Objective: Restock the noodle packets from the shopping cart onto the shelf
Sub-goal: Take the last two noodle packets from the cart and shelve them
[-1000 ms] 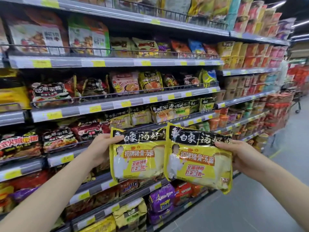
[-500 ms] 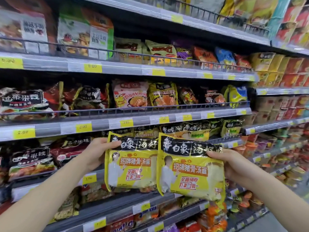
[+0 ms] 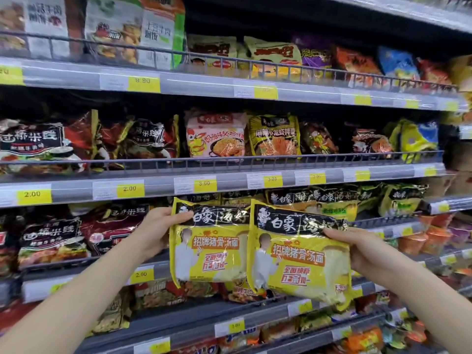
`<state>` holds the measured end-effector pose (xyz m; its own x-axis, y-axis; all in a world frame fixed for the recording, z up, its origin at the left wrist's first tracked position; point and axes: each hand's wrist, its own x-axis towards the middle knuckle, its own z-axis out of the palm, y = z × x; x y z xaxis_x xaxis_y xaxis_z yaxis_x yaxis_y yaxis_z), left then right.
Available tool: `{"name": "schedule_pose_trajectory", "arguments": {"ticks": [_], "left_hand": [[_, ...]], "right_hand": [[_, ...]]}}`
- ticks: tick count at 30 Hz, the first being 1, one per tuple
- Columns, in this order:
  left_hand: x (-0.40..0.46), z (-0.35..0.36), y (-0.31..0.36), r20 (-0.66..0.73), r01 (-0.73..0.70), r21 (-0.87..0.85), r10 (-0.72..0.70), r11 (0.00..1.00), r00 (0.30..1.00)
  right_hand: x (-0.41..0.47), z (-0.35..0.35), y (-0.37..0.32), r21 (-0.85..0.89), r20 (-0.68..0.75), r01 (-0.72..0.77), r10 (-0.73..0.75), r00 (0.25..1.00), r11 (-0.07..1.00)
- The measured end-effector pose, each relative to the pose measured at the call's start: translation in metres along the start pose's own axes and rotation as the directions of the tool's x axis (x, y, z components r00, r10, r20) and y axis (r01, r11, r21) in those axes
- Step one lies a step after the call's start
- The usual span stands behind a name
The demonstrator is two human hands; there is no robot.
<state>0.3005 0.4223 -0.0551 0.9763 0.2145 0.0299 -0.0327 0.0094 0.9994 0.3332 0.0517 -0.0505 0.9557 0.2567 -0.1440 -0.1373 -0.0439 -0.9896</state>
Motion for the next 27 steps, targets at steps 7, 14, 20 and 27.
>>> {"name": "schedule_pose_trajectory", "arguments": {"ticks": [7, 14, 20, 27], "left_hand": [[0.026, 0.0, -0.034, -0.024, -0.075, 0.009, 0.075, 0.997, 0.997], [0.045, -0.009, -0.063, -0.043, -0.13, 0.042, 0.132, 0.991, 0.99], [0.051, -0.012, -0.076, -0.079, -0.198, 0.056, 0.202, 0.979, 0.976], [0.053, -0.03, -0.079, -0.176, -0.206, 0.092, 0.22, 0.974, 0.96]], "right_hand": [[0.046, 0.001, 0.033, 0.024, 0.04, 0.046, -0.047, 0.998, 0.999], [0.083, 0.012, 0.079, 0.042, 0.062, 0.097, -0.099, 0.993, 0.994], [0.113, -0.007, 0.07, 0.069, -0.074, 0.175, -0.17, 0.983, 0.982], [0.16, -0.009, 0.021, 0.091, -0.238, 0.274, -0.246, 0.939, 0.957]]}}
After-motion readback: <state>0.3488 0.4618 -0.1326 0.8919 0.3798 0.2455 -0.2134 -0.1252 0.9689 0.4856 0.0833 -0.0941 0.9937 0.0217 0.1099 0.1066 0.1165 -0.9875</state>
